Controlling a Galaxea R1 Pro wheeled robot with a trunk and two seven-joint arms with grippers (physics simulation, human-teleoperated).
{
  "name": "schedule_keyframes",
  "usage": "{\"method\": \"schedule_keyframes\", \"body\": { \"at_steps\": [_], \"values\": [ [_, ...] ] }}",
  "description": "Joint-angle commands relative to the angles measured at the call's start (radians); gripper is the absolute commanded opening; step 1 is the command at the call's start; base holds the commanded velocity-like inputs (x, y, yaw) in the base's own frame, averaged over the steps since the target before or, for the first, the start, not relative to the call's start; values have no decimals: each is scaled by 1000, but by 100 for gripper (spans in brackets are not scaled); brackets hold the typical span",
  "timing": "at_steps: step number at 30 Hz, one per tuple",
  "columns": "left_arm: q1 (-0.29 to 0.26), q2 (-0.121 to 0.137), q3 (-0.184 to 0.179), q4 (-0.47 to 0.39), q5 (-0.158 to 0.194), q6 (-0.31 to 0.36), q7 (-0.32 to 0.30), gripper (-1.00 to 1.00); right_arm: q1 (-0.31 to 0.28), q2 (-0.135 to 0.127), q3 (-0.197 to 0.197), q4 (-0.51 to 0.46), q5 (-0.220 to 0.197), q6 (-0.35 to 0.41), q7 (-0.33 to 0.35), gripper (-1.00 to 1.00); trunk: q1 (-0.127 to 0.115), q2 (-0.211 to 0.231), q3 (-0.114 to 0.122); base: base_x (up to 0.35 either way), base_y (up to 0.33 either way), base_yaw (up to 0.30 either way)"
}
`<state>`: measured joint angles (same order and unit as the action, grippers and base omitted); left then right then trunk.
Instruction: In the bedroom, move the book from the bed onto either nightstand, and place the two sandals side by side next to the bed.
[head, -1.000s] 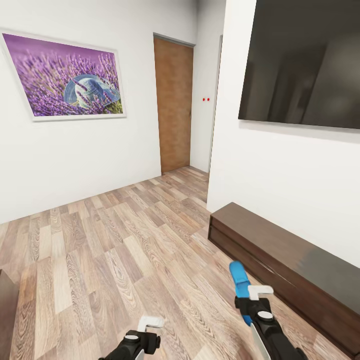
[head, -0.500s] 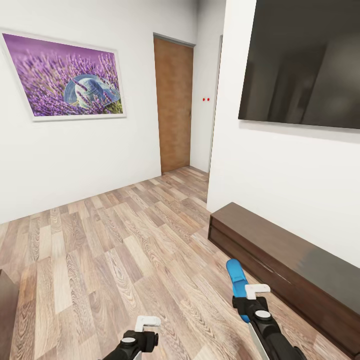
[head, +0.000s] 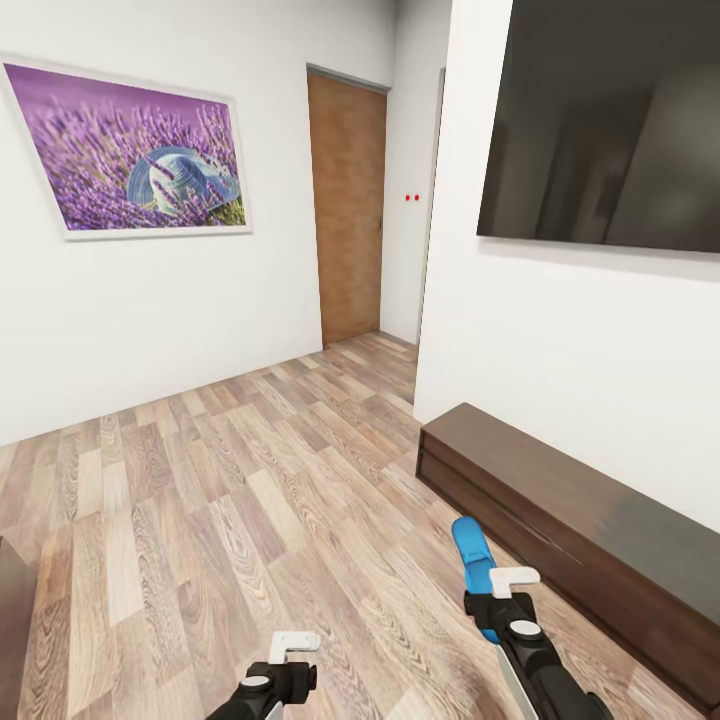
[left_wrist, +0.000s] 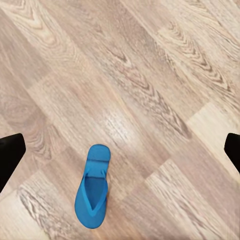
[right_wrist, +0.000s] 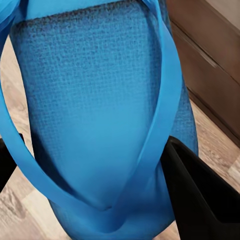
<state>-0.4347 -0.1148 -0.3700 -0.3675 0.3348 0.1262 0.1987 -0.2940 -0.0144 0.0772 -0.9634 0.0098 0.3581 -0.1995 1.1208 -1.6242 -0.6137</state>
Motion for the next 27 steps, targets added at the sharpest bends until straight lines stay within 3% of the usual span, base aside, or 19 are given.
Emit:
{"method": "schedule_keyframes", "body": {
  "at_steps": [1, 7, 13, 24, 27],
  "values": [
    [-1, 1, -8, -2, 8, 5, 8, 100, -1, -1, 5, -3, -1, 7, -7, -100, 4, -8, -4, 0, 0, 0],
    [0, 2, -8, -1, 13, -24, 4, 100, 18, 1, 7, -88, -2, 17, -6, -100, 27, -50, -23, 0, 0, 0],
    [0, 3, -9, -1, 35, -42, 1, 100, 106, 2, 45, -288, -7, 135, -5, -100, 50, -92, -42, 0, 0, 0],
    [1, 3, -9, -1, 41, -49, 1, 100, 136, 2, 87, -373, -11, 187, -5, -100, 92, -169, -76, 0, 0, 0],
    [1, 3, -9, -1, 42, -50, 0, 100, 155, 2, 91, -435, -12, 206, -5, -100, 104, -190, -86, 0, 0, 0]
  ]
}}
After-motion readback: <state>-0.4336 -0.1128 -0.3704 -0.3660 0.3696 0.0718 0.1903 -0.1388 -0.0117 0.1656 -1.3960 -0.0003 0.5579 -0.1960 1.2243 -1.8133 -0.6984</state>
